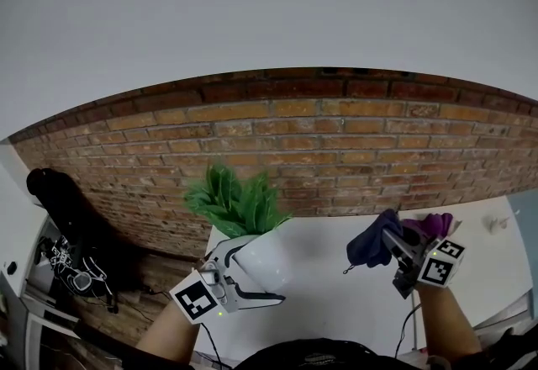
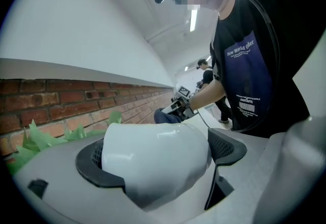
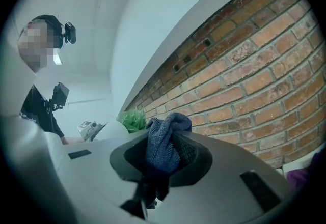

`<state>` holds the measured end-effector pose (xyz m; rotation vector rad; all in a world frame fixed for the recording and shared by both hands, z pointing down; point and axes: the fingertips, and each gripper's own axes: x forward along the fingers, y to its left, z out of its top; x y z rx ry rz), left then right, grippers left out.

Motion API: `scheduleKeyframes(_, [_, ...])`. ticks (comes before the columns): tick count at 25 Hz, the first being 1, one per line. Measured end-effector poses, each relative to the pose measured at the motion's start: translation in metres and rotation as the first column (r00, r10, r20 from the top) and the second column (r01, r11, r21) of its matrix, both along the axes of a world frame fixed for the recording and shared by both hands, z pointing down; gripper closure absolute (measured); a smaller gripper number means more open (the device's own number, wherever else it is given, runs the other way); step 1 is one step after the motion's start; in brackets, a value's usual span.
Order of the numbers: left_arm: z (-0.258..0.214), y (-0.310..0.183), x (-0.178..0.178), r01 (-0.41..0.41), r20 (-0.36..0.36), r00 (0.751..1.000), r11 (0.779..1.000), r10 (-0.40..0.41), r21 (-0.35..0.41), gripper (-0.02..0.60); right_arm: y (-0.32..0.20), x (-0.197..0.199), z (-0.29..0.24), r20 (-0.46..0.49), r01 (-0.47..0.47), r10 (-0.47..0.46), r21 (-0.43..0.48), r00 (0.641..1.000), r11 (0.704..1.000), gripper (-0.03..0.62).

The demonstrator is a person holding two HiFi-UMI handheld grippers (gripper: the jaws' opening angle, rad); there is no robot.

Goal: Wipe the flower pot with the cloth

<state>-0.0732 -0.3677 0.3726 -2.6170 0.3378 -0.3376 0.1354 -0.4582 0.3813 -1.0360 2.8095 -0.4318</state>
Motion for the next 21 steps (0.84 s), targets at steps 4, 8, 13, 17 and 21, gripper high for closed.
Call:
scheduleKeyframes(4, [0.0, 0.0, 0.001, -0.003, -0.002, 1.0, 1.0, 0.003, -0.003, 0.054, 0.001, -0.002, -0.001, -0.016, 0.006, -0.006, 0.005, 1.0, 1.0, 0.537])
scheduleKeyframes(8, [0.001, 0.002, 0.004, -0.009, 0.001, 1.0, 1.0, 0.009, -0.005, 0.054, 0.004, -0.003, 0.0, -0.019, 0.011, -0.011, 0.003, 1.0, 1.0, 0.537])
scheduleKeyframes(13, [0.002, 0.003, 0.005, -0.016, 0.001, 1.0, 1.0, 0.016, -0.012, 0.054, 0.006, -0.005, 0.002, -0.026, 0.02, -0.02, -0.002, 0.999, 1.0, 0.537])
scheduleKeyframes(17, [0.005, 0.003, 0.008, -0.018, 0.007, 1.0, 1.0, 0.018, -0.015, 0.054, 0.007, -0.006, 0.004, -0.024, 0.028, -0.028, -0.002, 0.999, 1.0, 0.537])
scheduleKeyframes(21, [0.006, 0.003, 0.01, -0.022, 0.006, 1.0, 1.0, 0.022, -0.016, 0.054, 0.006, -0.008, 0.005, -0.025, 0.035, -0.036, -0.005, 0.999, 0.999, 0.537])
